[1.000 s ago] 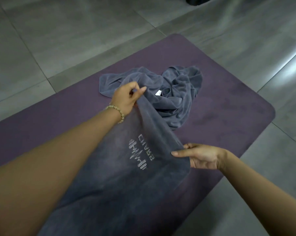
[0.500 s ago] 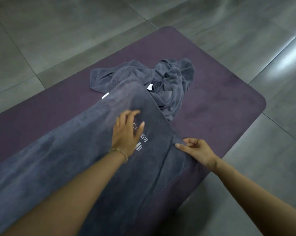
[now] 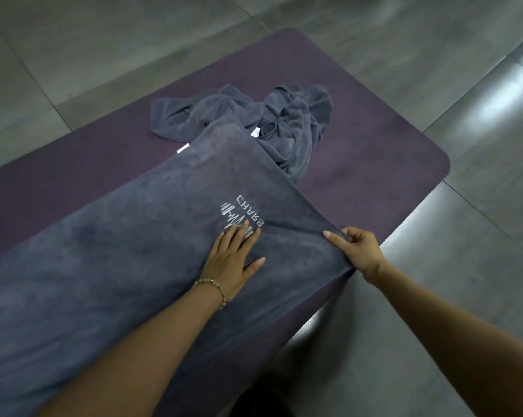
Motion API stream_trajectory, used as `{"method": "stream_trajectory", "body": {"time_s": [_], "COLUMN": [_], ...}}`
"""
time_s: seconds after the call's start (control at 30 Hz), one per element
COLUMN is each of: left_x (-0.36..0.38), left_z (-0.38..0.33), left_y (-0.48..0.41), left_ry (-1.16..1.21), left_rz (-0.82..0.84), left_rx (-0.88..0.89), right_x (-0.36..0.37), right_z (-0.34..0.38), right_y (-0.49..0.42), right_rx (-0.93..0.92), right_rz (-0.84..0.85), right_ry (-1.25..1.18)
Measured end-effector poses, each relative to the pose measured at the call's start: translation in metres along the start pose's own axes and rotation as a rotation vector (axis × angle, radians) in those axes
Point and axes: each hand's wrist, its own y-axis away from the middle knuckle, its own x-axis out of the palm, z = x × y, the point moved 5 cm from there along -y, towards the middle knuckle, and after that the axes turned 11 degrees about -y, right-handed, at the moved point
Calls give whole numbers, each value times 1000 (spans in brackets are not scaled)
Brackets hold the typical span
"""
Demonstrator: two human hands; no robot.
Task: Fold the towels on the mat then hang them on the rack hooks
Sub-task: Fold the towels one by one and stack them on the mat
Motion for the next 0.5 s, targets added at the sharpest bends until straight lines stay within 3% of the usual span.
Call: {"method": "stream_trajectory", "body": {"time_s": [0.13, 0.27, 0.37, 0.5], "left_x": [-4, -14, -19, -20], "left_z": [0, 17, 44, 93], "left_y": [4, 22, 45, 93], "left_ry": [29, 38, 46, 28], "left_rz": [49, 38, 49, 87], "left_rx": [-6, -44, -118, -240], "right_x": [8, 39, 85, 166], "right_z": [-3, 22, 35, 34], "right_y": [-3, 7, 16, 36], "right_rx": [-25, -373, -568, -636], "right_rz": [10, 39, 202, 458], "right_ry": [247, 654, 824, 971]}}
